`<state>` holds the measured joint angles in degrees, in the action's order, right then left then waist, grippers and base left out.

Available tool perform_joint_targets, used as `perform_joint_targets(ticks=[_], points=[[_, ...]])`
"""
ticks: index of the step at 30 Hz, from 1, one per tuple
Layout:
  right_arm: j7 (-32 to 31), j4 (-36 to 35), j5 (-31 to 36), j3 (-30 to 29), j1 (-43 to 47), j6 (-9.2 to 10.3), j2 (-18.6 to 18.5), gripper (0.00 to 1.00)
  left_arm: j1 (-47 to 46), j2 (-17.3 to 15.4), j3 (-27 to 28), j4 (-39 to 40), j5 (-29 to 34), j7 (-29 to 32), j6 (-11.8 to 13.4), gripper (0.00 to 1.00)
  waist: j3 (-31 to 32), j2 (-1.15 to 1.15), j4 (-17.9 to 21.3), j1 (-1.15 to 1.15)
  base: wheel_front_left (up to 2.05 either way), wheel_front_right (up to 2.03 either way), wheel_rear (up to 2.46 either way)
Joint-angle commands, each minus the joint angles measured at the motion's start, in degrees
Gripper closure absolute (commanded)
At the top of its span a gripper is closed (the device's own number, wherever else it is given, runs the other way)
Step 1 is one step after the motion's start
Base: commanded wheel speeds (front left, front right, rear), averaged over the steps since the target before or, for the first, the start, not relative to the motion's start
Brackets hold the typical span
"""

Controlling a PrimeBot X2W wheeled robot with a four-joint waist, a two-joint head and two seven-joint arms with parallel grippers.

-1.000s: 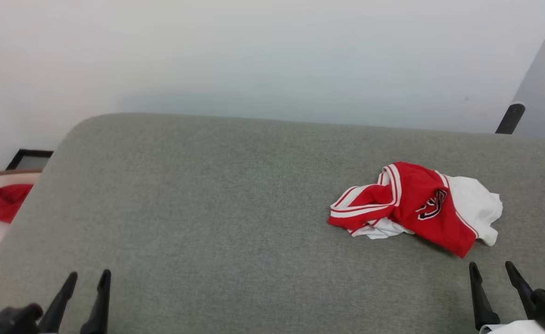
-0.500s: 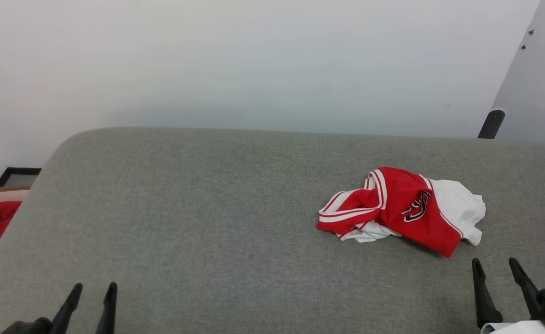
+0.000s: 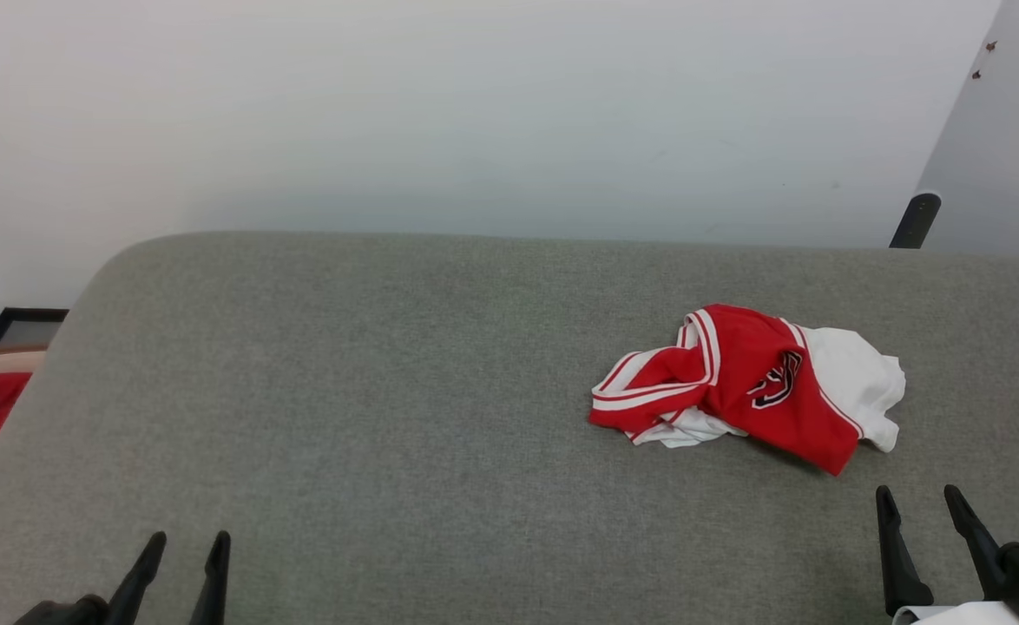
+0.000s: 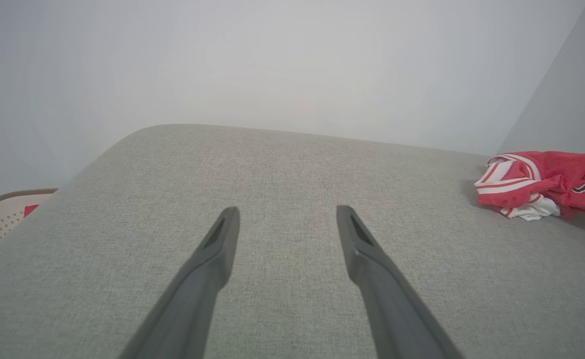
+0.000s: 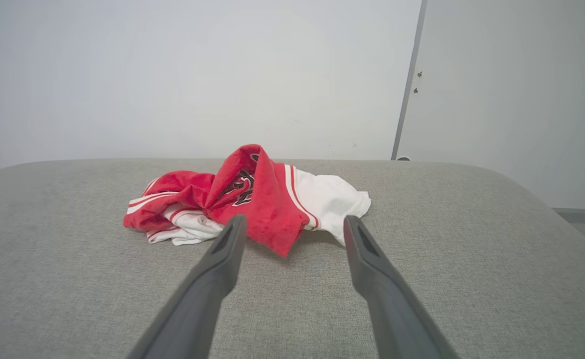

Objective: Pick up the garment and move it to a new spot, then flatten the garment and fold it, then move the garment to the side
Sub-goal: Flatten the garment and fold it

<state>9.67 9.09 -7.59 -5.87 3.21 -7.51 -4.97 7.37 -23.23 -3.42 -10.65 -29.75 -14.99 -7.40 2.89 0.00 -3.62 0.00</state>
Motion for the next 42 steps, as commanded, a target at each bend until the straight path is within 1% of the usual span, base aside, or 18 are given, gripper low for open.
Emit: perform_joint_targets(ticks=[1, 6, 8, 10, 12, 14, 17, 19, 20, 22, 26, 29, 32, 33, 39, 42], points=[[0.4, 0.2, -0.1, 0.1, -0.3, 0.04, 0.1, 0.0, -0.1, -0.2, 0.0, 0.1, -0.3, -0.3, -0.1, 0.0, -0.1, 0.0, 0.1, 0.0, 0.0, 0.0, 0.0], [0.7, 0.8, -0.3, 0.4, -1.2, 0.04, 0.5, 0.0, -2.4, -0.8, -2.7, 0.0, -1.6, 0.2, -0.1, 0.0, -0.5, 0.0, 0.7, 0.0, 0.0, 0.0, 0.0], [0.8, 1.0, -0.3, 0.8, -1.9, 0.04, 0.7, 0.0, -5.5, -1.6, -5.0, 0.6, -2.3, 1.3, -0.1, 0.0, -0.9, 0.0, 1.2, 0.0, 0.0, 0.0, 0.0], [1.0, 1.3, -0.3, 1.4, -2.4, 0.04, 0.8, 0.0, -9.2, -2.5, -8.2, 0.9, -3.5, 3.9, -0.1, 0.0, -1.6, 0.0, 1.9, 0.0, 0.0, 0.0, 0.0], [1.1, 1.5, -0.3, 1.9, -3.1, 0.04, 1.0, 0.0, -14.0, -3.5, -12.3, 0.3, -5.4, 9.0, -0.1, 0.0, -2.4, 0.0, 2.7, 0.0, 0.0, 0.0, 0.0], [1.5, 1.7, -0.3, 2.1, -4.1, 0.04, 1.1, 0.0, -19.0, -4.1, -18.0, -0.4, -9.0, 16.7, -0.1, 0.0, -3.6, 0.0, 3.7, 0.0, 0.0, 0.0, 0.0], [2.0, 2.0, -0.3, 2.1, -5.5, 0.04, 1.3, 0.0, -26.6, -6.2, -27.2, -0.4, -16.1, 28.9, -0.1, 0.0, -6.2, 0.0, 5.3, 0.0, 0.0, 0.0, 0.0], [2.6, 2.5, -0.1, 2.1, -6.3, 0.04, 1.5, 0.0, -31.2, -6.9, -32.3, -0.8, -21.2, 36.0, 0.0, 0.0, -7.6, 0.0, 6.2, 0.0, 0.0, 0.0, 0.0], [2.8, 2.8, 0.0, 2.4, -7.0, 0.04, 1.5, 0.0, -33.5, -7.4, -34.7, -0.6, -22.9, 38.9, -0.1, 0.0, -8.5, 0.0, 6.8, 0.0, 0.0, 0.0, 0.0], [3.4, 3.4, -0.1, 2.8, -8.1, 0.04, 1.7, 0.0, -37.8, -7.5, -38.0, -1.2, -26.3, 42.3, -0.1, 0.0, -10.0, 0.0, 8.0, 0.0, 0.0, 0.0, 0.0], [4.5, 4.7, -0.6, 3.7, -10.6, 0.04, 2.0, 0.0, -44.9, -6.6, -43.5, -3.2, -30.3, 44.9, -0.1, 0.0, -13.3, 0.0, 10.4, 0.0, 0.0, 0.0, 0.0], [5.0, 5.4, -1.1, 4.3, -12.5, 0.04, 2.0, 0.0, -49.6, -5.1, -47.4, -5.1, -32.5, 45.6, -0.1, 0.0, -15.8, 0.0, 12.0, 0.0, 0.0, 0.0, 0.0], [5.3, 6.1, -2.0, 5.0, -14.3, 0.04, 2.1, 0.0, -53.7, -3.7, -51.2, -6.9, -34.3, 45.9, -0.1, 0.0, -18.2, 0.0, 13.4, 0.0, 0.0, 0.0, 0.0], [5.3, 6.1, -2.0, 5.0, -14.3, 0.04, 2.1, 0.0, -53.7, -3.7, -51.2, -6.9, -34.3, 45.9, -0.1, 0.0, -18.2, 0.0, 13.4, 0.0, 0.0, 0.0, 0.0], [5.5, 6.1, -3.8, 6.5, -17.5, 0.04, 2.1, 0.0, -61.2, -2.2, -57.5, -10.5, -36.9, 45.0, -0.1, 0.0, -21.8, 0.0, 15.9, 0.0, 0.0, 0.0, 0.0], [5.6, 5.7, -4.4, 6.9, -18.2, 0.04, 2.1, 0.0, -64.2, -2.0, -60.0, -12.2, -37.7, 44.6, -0.1, 0.0, -22.8, 0.0, 16.8, 0.0, 0.0, 0.0, 0.0]])
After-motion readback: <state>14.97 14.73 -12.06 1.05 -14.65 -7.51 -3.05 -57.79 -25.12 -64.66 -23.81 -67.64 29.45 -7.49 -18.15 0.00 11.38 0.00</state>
